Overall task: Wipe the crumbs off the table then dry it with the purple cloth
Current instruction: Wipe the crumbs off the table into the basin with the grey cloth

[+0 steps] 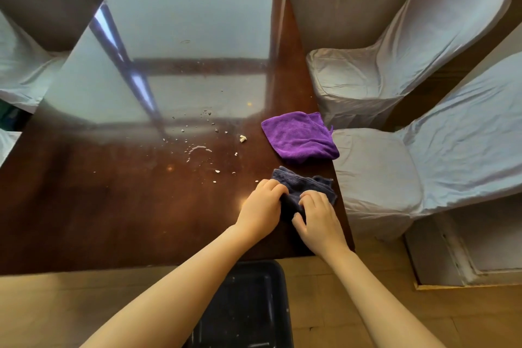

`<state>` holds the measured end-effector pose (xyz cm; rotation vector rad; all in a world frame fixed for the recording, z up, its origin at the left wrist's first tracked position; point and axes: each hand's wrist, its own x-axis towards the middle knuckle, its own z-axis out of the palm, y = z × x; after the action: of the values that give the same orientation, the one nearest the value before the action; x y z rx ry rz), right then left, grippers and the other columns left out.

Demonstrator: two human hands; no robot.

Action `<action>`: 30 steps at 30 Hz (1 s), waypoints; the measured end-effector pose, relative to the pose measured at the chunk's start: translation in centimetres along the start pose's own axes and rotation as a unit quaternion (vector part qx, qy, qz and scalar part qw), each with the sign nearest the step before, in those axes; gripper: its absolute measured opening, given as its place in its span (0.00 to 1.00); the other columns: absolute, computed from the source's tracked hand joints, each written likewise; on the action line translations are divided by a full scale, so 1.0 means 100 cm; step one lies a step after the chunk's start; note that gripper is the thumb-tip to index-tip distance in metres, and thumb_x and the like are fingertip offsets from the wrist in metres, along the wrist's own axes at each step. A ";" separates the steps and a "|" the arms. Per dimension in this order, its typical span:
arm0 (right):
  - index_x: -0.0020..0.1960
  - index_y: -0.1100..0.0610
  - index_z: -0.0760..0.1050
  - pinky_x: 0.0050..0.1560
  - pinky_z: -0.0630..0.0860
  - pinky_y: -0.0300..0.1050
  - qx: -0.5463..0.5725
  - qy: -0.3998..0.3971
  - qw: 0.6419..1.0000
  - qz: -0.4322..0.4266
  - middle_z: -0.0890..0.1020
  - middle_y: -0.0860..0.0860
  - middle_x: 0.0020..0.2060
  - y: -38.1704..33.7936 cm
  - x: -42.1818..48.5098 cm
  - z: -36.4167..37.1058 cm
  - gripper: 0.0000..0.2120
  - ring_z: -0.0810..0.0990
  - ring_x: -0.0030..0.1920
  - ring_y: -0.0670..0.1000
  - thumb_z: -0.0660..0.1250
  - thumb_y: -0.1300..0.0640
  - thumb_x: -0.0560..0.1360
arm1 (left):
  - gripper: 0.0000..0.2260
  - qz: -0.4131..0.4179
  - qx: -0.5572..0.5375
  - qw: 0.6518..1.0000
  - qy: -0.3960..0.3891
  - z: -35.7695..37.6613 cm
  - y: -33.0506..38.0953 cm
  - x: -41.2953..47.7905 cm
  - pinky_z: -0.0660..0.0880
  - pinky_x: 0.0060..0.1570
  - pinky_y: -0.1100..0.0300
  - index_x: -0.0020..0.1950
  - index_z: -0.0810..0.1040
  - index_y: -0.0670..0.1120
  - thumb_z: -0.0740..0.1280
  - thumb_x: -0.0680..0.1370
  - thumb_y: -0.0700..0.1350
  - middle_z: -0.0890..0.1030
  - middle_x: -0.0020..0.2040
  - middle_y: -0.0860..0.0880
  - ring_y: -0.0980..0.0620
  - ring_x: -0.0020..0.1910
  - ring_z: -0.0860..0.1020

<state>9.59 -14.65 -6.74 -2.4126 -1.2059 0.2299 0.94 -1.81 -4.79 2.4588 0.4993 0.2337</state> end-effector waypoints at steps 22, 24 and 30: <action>0.72 0.45 0.32 0.72 0.33 0.56 -0.163 -0.137 0.977 -0.026 0.37 0.49 0.75 -0.054 0.079 0.072 0.31 0.32 0.74 0.54 0.42 0.36 0.76 | 0.24 -0.368 0.219 0.888 0.168 -0.126 -0.259 -0.093 0.44 0.70 0.35 0.74 0.56 0.47 0.54 0.79 0.53 0.56 0.76 0.42 0.43 0.75 0.52; 0.73 0.46 0.35 0.73 0.35 0.56 -0.150 -0.132 0.980 -0.013 0.39 0.50 0.76 -0.062 0.092 0.076 0.32 0.34 0.74 0.54 0.44 0.35 0.76 | 0.25 -0.394 0.211 0.882 0.148 -0.129 -0.274 -0.099 0.43 0.70 0.37 0.75 0.53 0.49 0.53 0.79 0.55 0.54 0.77 0.43 0.45 0.76 0.49; 0.75 0.48 0.40 0.72 0.33 0.54 -0.111 -0.115 0.987 -0.019 0.43 0.49 0.77 -0.087 0.129 0.091 0.39 0.35 0.75 0.53 0.48 0.30 0.72 | 0.26 -0.380 0.229 0.888 0.119 -0.125 -0.288 -0.103 0.42 0.71 0.42 0.75 0.52 0.52 0.49 0.78 0.60 0.53 0.77 0.45 0.48 0.76 0.47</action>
<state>8.10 2.91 -10.40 -2.6054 -1.4457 0.3900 -20.47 22.03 -12.66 2.4453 1.7382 0.0897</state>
